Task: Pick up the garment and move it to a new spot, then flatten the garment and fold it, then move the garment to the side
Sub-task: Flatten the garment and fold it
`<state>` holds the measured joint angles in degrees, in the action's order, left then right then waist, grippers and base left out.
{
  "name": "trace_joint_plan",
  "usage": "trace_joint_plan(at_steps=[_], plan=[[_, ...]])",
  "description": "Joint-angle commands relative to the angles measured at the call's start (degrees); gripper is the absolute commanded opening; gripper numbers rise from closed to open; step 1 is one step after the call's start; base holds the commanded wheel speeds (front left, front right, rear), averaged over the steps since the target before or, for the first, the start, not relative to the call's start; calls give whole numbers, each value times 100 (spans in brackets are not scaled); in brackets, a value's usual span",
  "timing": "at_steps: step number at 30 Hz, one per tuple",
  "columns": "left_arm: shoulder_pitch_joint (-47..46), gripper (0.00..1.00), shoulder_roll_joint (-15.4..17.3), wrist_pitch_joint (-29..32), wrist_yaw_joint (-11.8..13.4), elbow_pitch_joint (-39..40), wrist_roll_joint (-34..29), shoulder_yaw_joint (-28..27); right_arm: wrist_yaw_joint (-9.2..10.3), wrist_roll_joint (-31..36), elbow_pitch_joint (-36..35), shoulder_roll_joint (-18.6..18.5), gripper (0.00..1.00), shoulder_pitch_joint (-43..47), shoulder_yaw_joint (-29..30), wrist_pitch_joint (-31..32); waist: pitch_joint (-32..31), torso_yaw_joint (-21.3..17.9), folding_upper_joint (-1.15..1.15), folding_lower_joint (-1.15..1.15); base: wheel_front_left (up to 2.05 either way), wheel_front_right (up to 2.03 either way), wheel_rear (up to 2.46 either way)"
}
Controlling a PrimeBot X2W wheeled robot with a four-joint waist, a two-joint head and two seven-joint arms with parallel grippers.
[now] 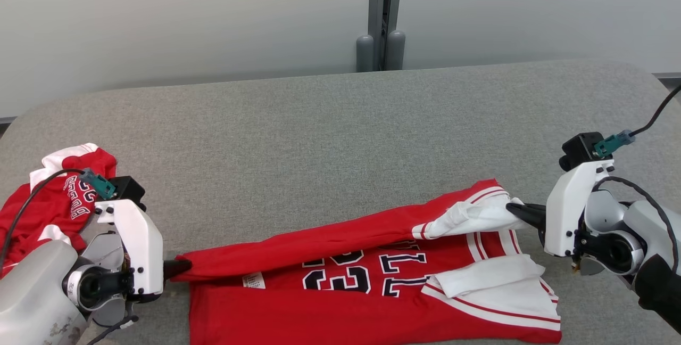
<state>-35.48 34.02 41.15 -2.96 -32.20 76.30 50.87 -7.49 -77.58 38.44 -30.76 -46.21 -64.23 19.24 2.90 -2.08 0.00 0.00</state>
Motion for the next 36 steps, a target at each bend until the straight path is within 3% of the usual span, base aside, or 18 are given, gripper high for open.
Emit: trace_joint_plan(at_steps=[1,14,24,25,26,27,28,36], plan=[[94,0,23,-12,2,-5,65,1,-1,43,-51,-74,0,78,-16,20,3,-5,0,0,0,0,0],[286,0,-44,27,-100,-2,200,-6,-1,-43,-279,-249,0,241,-43,289,-22,-31,0,0,0,0,0],[391,0,-135,-14,-82,-112,253,9,-1,-34,-176,-183,0,339,-14,483,-25,-11,0,0,0,0,0],[403,0,-144,-5,-95,-125,256,9,-1,-30,-167,-177,25,350,-10,487,-24,-9,0,0,0,0,0],[407,22,-150,6,-107,-136,259,13,-1,-33,-156,-168,49,365,-6,509,-25,-6,0,0,0,0,0],[407,54,-157,13,-120,-145,266,16,-1,-61,-139,-156,96,381,2,549,-28,-3,0,0,0,0,0],[402,100,-162,-2,-140,-151,271,13,-1,-79,-132,-147,100,383,12,554,-31,1,0,0,0,0,0],[266,100,-78,-98,-211,-155,241,-69,-1,-169,-167,-160,100,472,160,589,-93,25,0,0,0,0,0]])
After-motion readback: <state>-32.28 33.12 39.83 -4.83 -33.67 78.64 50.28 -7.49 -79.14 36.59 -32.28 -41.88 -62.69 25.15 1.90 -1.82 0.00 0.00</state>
